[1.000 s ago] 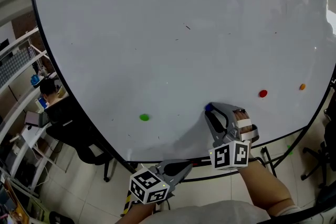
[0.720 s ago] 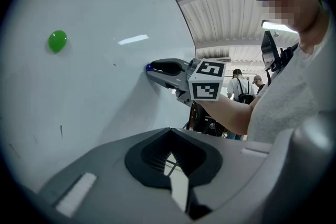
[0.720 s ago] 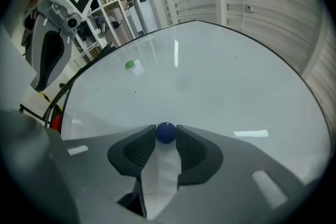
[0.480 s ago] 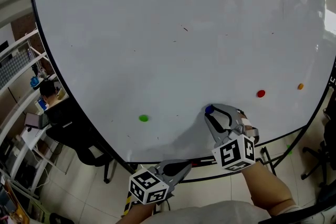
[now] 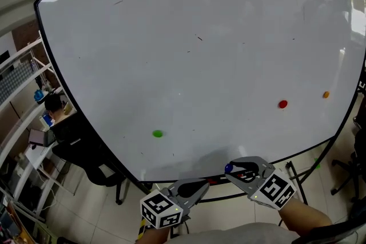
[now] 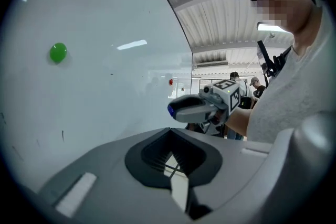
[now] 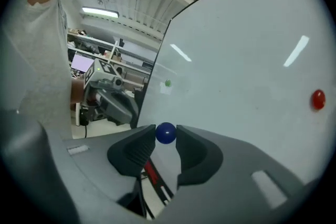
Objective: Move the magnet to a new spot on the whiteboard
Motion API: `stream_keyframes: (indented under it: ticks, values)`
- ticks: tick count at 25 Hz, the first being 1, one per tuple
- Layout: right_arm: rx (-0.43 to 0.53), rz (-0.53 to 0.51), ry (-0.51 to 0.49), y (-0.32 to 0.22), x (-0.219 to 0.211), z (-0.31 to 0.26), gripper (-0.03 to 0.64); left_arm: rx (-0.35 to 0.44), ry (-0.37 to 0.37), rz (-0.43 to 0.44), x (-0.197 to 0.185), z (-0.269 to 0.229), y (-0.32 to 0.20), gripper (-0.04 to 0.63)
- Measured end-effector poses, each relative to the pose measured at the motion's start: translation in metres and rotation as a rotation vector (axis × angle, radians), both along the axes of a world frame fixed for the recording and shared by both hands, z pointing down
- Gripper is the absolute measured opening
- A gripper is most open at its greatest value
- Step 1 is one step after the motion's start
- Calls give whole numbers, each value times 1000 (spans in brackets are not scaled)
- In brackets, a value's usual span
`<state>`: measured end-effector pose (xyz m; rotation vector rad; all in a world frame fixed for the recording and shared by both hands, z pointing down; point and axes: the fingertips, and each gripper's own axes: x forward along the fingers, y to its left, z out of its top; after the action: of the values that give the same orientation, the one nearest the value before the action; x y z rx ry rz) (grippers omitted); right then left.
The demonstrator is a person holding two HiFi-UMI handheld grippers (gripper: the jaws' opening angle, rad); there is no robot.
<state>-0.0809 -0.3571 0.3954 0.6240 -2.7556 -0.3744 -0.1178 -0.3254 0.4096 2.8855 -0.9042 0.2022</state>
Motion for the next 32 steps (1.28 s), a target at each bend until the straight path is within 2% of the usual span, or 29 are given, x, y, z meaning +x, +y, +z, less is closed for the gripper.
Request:
stream_keyframes:
  ticks: [6, 13, 17, 19, 23, 32]
  values:
    - [-133, -31, -14, 28, -8, 39, 126, 11, 60, 29, 3, -14, 9, -15]
    - [-133, 6, -60, 32, -3, 30, 126, 9, 76, 50, 9, -14, 22, -15]
    - [-120, 28, -62, 28, 3, 31, 126, 26, 37, 45, 11, -13, 25, -14]
    - [-120, 26, -65, 30, 2, 29, 126, 24, 23, 44, 11, -10, 27, -14]
    - [-125, 16, -62, 35, 0, 29, 126, 18, 48, 36, 11, -11, 29, -12]
    - [-124, 6, -71, 40, -6, 29, 126, 21, 26, -2, 7, -8, 26, -12]
